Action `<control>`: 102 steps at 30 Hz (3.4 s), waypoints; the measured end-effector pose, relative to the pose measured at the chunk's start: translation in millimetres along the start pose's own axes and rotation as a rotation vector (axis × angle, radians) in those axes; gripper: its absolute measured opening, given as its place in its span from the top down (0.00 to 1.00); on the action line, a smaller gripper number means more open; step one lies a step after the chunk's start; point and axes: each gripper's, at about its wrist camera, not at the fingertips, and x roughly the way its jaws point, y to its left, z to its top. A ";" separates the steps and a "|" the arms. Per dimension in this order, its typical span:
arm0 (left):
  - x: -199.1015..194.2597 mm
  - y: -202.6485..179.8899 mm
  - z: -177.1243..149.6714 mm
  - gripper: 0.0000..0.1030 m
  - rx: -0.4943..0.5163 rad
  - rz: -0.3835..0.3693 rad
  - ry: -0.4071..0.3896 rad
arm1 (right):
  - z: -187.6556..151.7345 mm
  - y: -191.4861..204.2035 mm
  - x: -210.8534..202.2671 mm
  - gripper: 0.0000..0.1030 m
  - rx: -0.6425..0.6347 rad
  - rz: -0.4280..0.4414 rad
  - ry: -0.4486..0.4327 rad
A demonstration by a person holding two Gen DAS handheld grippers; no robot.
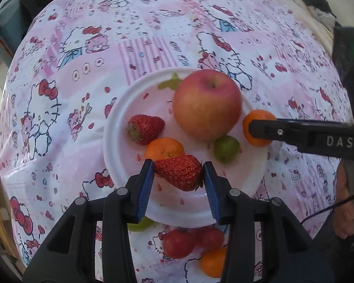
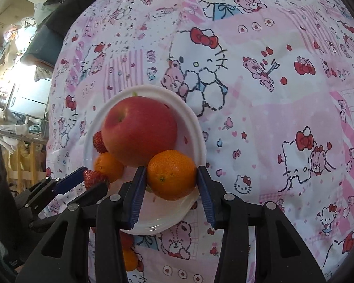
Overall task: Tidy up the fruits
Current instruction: 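Lower the strawberry and orange onto the plate and open both grippers, then lift both open grippers away from the plate toward the loose fruit, then grasp a mandarin orange with the right gripper while the left gripper grasps the green fruit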
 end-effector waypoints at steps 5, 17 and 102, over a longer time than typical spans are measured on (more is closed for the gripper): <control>1.6 -5.6 1.3 0.63 0.019 0.000 -0.002 | 0.1 -3.5 1.5 0.54 0.010 -0.005 0.004; -5.6 -8.6 3.6 0.62 0.027 -0.022 -0.018 | 1.1 -1.4 4.3 0.52 0.007 0.009 0.016; -83.5 101.0 -102.8 0.24 -0.279 0.117 -0.130 | -148.8 105.7 33.5 0.55 -0.406 -0.112 0.114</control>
